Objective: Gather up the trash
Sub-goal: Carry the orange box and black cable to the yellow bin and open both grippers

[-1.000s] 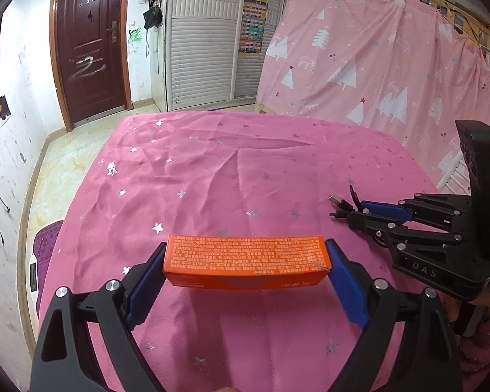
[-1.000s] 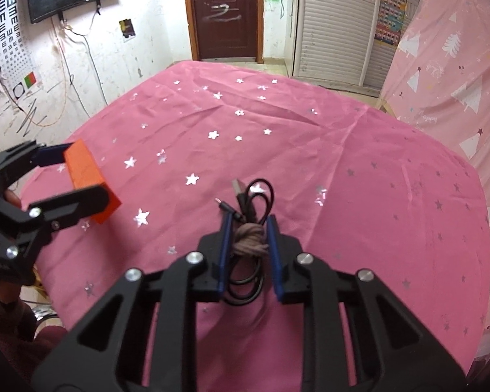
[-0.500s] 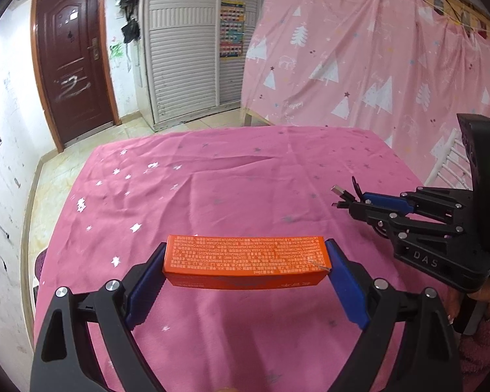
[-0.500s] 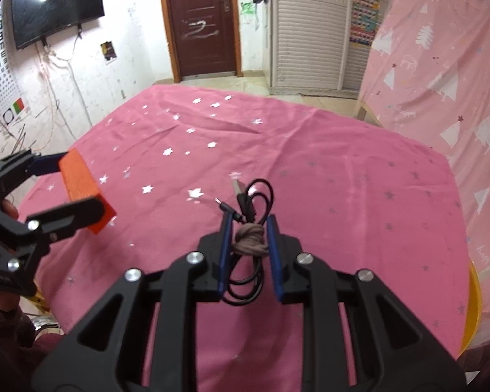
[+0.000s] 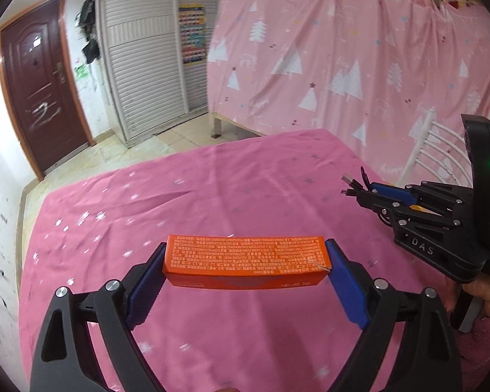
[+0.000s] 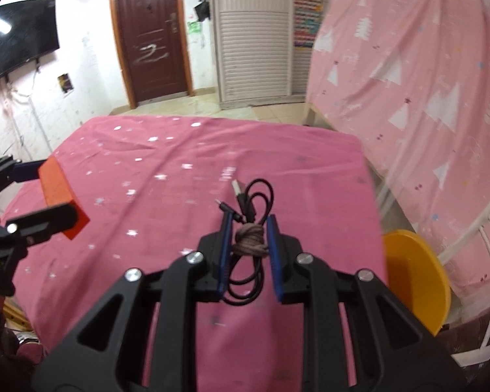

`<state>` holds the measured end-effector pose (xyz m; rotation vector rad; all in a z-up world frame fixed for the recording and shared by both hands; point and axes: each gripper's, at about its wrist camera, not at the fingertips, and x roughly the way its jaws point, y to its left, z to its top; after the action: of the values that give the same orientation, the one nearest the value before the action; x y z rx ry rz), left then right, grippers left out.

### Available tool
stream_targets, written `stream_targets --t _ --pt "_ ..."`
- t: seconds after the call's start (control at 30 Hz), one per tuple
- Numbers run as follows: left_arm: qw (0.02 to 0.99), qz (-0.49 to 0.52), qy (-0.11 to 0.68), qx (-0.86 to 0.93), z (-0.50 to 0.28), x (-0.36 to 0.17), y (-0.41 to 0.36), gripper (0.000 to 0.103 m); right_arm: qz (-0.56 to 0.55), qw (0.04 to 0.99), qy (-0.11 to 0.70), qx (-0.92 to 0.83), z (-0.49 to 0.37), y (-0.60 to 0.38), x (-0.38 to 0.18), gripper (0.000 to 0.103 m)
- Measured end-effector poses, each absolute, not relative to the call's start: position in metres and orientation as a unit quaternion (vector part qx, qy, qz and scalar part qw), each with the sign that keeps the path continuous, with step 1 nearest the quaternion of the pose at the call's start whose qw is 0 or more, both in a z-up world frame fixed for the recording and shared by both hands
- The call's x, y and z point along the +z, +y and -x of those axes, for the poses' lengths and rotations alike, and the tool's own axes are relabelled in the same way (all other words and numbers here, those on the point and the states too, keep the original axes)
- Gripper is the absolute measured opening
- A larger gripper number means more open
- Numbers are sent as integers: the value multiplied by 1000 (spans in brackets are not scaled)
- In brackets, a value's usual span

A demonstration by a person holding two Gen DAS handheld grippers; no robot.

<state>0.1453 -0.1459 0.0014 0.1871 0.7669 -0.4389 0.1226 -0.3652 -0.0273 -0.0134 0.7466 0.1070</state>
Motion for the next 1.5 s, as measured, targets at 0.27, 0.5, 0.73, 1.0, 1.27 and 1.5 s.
stream_targets --t 0.27,0.5,0.73,1.0,1.27,1.5 --pt "888 -116 374 -241 -146 3 -208 85 -12 933 359 9 -121 -420 -33 20" --pt "878 -137 376 -263 -144 0 -254 85 -41 936 349 -15 -115 -461 -36 20" --pt "868 -154 380 -281 -138 -5 -289 85 -82 935 341 -46 -109 -505 -41 20" --pt "858 -166 387 -294 -135 -13 -313 85 -114 928 345 -82 -106 -541 -54 20" --pt "850 -164 398 -305 -141 -13 -334 85 -132 919 361 -95 -106 -557 -69 20" --pt "837 -150 410 -331 -146 -7 -371 85 -162 917 345 -116 -92 -583 -67 43"
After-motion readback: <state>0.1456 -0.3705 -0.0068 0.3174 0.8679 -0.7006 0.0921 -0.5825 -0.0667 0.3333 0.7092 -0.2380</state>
